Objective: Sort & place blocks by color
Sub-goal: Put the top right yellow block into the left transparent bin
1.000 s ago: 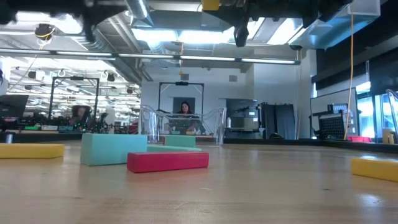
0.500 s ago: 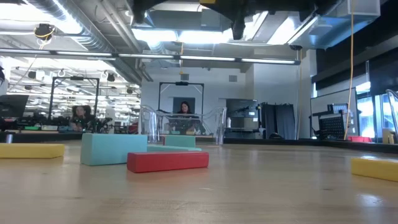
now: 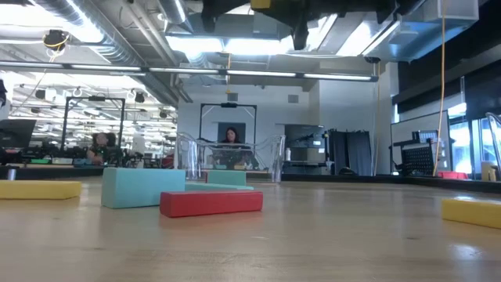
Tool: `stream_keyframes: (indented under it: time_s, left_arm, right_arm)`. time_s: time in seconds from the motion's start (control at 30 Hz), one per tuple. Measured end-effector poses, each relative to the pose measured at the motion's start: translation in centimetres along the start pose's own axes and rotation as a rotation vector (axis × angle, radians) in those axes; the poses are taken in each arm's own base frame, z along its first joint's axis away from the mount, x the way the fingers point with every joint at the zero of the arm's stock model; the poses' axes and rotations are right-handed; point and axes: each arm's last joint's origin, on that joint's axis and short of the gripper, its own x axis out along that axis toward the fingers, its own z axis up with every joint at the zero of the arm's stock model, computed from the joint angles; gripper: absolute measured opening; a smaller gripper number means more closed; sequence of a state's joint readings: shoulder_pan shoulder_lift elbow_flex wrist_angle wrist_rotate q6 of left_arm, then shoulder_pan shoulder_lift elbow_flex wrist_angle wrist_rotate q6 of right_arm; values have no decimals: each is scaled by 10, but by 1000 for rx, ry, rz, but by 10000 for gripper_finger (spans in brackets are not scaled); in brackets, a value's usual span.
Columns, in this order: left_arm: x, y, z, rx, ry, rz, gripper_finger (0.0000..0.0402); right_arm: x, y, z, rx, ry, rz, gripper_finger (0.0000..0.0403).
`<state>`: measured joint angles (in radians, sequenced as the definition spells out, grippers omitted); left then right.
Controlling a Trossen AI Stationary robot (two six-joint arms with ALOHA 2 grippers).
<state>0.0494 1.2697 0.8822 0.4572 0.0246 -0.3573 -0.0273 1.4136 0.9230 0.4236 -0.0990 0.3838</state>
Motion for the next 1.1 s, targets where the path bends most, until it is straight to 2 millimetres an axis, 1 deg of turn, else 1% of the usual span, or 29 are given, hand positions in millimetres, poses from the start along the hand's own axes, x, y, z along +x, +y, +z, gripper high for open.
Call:
stream_keyframes:
  time_s: [0.17, 0.27, 0.37, 0.53, 0.6, 0.67, 0.73, 0.8, 0.87, 0.97, 1.1]
  left_arm:
    - [4, 2, -4, -4, -3, 24, 227]
    - [4, 2, -3, -7, -9, 30, 215]
    - [4, 2, -3, -9, -9, 32, 188]
    - [4, 3, -3, -33, -9, 35, 120]
    - [4, 3, -4, -33, -3, 38, 120]
    - [4, 3, -4, -28, 0, 41, 120]
    - [1, 3, -3, -3, 10, 49, 120]
    - [-5, 4, 3, 22, 10, 59, 120]
    - [-15, 5, 9, 33, 29, 94, 120]
    - [-35, 7, 21, 84, 50, 144, 120]
    - [-66, 6, 38, 134, 63, 175, 120]
  right_arm:
    - [0, 0, -1, -3, 9, 1, 133]
    - [0, 0, -1, -23, 10, 2, 133]
    - [0, 0, -1, -26, 11, 4, 133]
    - [0, 0, -1, -53, 13, 4, 133]
    - [0, 0, -1, -42, 15, 4, 135]
    - [0, 0, -1, -5, 15, 3, 161]
    - [-1, 1, -1, 27, 15, 16, 205]
    - [-4, 0, 2, 38, 27, 32, 247]
    - [-11, -2, 5, 45, 60, 23, 280]
    - [-27, -6, 11, 54, 120, -16, 306]
    - [-52, -11, 19, 74, 186, -87, 312]
